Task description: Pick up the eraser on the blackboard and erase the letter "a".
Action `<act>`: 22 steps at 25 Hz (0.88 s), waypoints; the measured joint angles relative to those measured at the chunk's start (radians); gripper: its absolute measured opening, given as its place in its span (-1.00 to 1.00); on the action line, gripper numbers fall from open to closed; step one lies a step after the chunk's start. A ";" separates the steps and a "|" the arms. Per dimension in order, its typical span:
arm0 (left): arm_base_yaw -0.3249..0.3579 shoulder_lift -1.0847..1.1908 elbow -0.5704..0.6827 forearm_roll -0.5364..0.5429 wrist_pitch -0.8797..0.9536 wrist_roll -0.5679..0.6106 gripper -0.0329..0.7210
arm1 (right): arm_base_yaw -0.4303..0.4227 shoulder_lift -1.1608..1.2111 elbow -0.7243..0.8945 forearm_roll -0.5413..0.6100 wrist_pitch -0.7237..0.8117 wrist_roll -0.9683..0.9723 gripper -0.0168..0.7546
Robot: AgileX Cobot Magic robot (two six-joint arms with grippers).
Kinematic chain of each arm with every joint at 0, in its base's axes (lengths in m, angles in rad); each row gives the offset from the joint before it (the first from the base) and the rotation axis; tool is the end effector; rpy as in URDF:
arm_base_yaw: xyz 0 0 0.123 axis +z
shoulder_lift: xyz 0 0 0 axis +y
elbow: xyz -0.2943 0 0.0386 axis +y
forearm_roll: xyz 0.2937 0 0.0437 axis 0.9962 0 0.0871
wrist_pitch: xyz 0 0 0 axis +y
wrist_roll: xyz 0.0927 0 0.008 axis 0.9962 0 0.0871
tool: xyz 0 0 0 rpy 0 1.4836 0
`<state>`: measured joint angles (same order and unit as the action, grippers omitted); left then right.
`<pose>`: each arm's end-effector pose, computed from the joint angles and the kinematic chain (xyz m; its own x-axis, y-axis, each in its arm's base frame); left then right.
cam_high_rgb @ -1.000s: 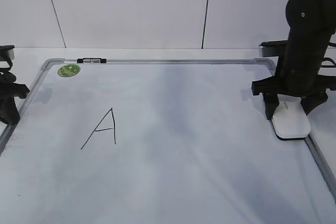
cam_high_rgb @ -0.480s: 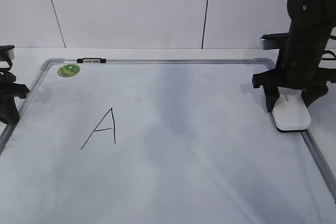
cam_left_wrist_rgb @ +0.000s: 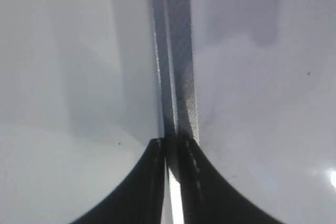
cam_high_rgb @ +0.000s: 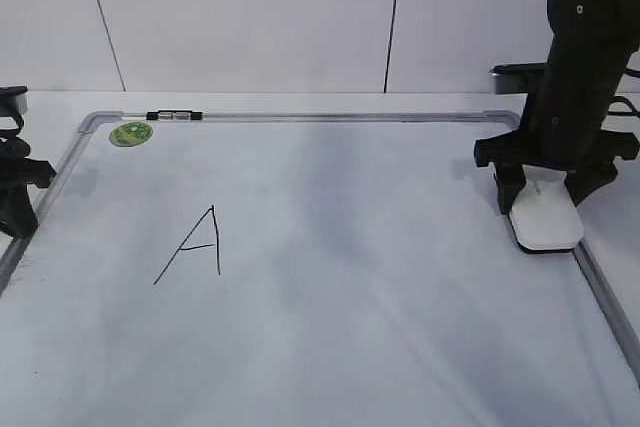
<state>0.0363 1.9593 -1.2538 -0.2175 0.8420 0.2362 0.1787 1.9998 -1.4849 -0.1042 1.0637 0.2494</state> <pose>0.4105 -0.0001 0.1324 -0.9893 0.0529 -0.1359 0.0731 0.9863 -0.1481 0.4366 0.0703 0.1756 -0.9950 0.0200 -0.0979 0.0272 0.9970 -0.0727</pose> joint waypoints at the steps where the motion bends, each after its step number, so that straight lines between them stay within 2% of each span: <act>1: 0.000 0.000 0.000 0.000 0.000 0.000 -0.75 | 0.000 0.000 0.000 0.000 0.005 0.000 0.53; 22: 0.000 0.000 0.000 0.000 0.000 0.000 -0.74 | 0.000 0.021 0.000 0.004 0.041 -0.008 0.59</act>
<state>0.0363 1.9593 -1.2538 -0.2175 0.8420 0.2362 0.1787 2.0209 -1.4849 -0.0999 1.1046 0.2419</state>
